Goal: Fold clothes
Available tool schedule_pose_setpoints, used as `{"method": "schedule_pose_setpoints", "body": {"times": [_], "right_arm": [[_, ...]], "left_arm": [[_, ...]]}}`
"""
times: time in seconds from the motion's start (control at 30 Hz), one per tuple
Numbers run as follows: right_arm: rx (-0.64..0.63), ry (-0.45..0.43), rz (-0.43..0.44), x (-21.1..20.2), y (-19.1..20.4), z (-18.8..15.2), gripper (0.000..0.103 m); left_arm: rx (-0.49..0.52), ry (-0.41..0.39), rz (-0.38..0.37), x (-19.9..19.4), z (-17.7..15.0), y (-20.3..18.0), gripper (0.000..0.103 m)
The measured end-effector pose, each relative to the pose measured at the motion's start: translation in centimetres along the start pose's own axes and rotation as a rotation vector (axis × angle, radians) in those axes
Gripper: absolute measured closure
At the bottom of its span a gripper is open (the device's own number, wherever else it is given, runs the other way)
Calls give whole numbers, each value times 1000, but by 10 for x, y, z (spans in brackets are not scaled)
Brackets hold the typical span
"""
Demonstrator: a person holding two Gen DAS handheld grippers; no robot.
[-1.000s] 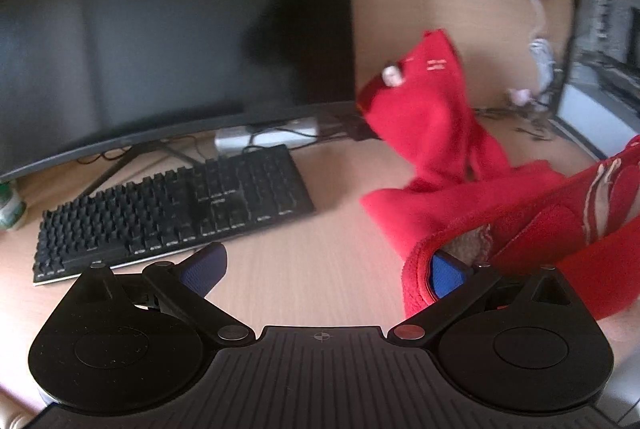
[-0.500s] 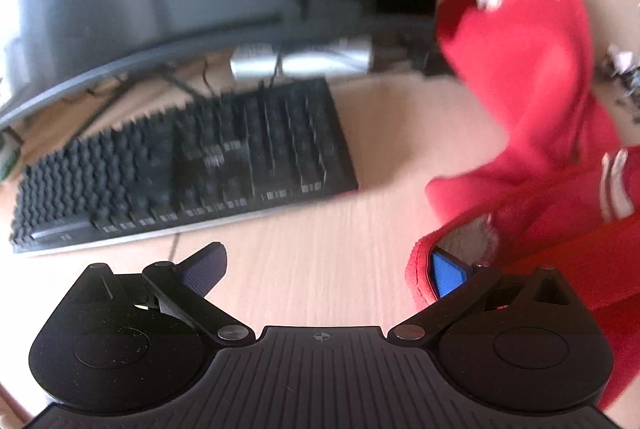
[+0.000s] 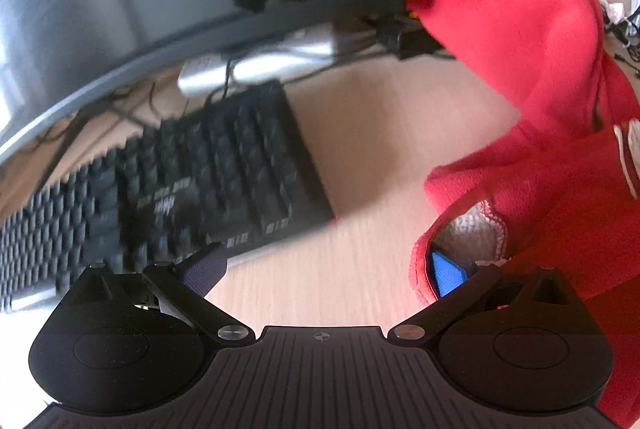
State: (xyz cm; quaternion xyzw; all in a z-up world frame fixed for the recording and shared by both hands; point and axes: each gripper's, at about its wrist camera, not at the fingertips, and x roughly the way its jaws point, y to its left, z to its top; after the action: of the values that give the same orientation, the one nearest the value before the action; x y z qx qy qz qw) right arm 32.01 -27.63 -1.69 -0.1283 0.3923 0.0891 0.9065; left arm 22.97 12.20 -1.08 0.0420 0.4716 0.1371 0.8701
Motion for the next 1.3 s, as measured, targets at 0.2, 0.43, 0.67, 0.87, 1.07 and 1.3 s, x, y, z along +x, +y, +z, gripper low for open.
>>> {"method": "schedule_pose_setpoints", "body": {"times": [0.2, 0.43, 0.67, 0.87, 1.07, 1.3], "right_arm": [[6, -9, -37, -6, 6, -1, 0], [22, -53, 112, -42, -2, 20, 0], [36, -165, 230, -98, -9, 23, 0], [-75, -163, 226, -115, 2, 6, 0], [-59, -166, 11, -75, 26, 18, 0], [1, -74, -264, -34, 9, 7, 0]], "left_arm": [[8, -6, -22, 4, 3, -2, 0], [-158, -31, -314, -33, 2, 41, 0], [-234, -205, -442, -88, -7, 69, 0], [-2, -169, -557, -94, -31, 32, 0], [97, -212, -154, -59, -4, -20, 0], [-45, -207, 57, -45, 2, 11, 0]]}}
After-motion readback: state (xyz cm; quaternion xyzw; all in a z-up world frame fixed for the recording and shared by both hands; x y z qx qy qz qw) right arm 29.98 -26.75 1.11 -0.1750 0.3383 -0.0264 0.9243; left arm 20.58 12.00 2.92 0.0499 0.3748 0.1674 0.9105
